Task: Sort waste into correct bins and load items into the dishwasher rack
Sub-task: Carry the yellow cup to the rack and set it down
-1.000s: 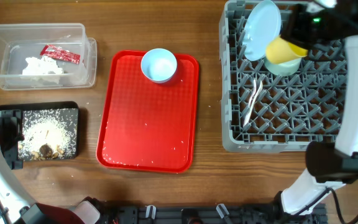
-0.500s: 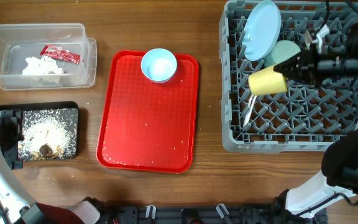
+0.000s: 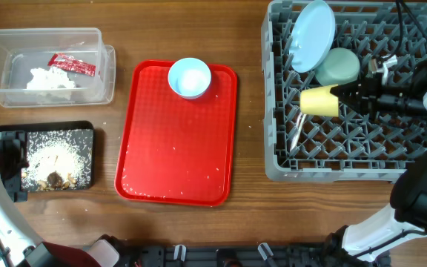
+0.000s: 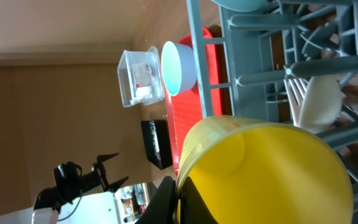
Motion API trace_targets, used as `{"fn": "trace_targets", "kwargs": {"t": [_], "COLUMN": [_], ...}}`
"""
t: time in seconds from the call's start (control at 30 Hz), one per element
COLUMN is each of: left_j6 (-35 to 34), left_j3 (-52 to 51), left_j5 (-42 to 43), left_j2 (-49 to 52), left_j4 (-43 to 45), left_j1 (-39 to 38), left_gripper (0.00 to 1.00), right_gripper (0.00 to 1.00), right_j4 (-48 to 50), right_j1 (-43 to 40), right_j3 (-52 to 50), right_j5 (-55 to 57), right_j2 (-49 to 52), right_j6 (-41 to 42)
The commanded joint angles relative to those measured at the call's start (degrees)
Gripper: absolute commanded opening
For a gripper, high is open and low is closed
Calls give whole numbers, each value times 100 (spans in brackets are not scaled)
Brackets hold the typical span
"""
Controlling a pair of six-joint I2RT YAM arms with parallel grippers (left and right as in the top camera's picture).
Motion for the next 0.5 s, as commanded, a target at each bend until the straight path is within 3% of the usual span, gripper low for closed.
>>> {"fn": "trace_targets", "kwargs": {"t": [0.0,0.2,0.37,0.47], "left_j6": [-11,-13,-11,-11], "left_j3": [59,59,59,59], "left_j5": [-15,-15,-15,-15], "left_j2": [-4,-4,-4,-4], "left_j4": [-2,-2,-2,-2], "left_j1": [31,31,31,31], "left_gripper": [100,100,100,100], "right_gripper": [4,4,4,4], "right_j4": [31,127,549,560], "right_j1": [-9,-15,-98,-144], "right_j3": [-31,-31,-11,118], "right_j5": [15,9,2055,2660], "right_j2": [302,686,577,398], "right_j6": [76,92,1191,1508]}}
